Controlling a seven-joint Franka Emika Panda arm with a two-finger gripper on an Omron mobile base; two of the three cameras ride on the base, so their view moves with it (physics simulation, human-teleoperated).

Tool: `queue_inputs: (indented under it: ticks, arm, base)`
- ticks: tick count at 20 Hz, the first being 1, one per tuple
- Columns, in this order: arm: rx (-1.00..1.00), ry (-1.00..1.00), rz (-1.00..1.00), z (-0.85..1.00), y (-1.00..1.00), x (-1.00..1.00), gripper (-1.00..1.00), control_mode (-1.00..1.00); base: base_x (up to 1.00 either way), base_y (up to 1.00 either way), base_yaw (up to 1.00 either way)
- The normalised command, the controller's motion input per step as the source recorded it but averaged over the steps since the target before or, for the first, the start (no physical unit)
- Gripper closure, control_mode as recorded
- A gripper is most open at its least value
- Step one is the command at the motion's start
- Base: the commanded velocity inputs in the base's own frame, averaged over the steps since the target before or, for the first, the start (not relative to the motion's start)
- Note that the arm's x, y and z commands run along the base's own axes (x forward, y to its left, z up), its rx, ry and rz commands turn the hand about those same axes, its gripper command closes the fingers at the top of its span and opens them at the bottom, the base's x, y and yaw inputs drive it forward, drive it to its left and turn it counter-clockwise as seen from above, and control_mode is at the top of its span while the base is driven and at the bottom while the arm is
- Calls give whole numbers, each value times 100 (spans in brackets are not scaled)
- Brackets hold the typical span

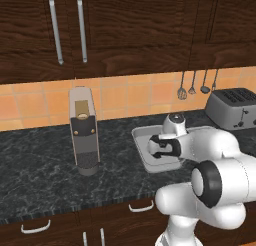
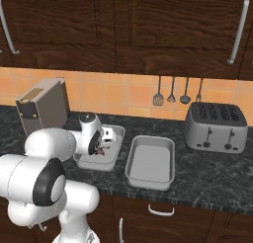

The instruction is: Place one corn and one fish in each tupperware on the nearby counter, to pack two identical lunches.

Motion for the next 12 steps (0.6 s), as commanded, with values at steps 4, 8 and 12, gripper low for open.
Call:
queue_inputs:
  ticks: [4, 8, 12]
  arm:
    - [0, 0, 0, -34, 0, 23, 100, -100]
    - [0, 0, 0, -26, 0, 36, 100, -100]
    - [0, 0, 0, -23, 0, 45, 100, -100]
  base:
    - [0, 0, 0]
    - [0, 0, 0]
    - [0, 0, 0]
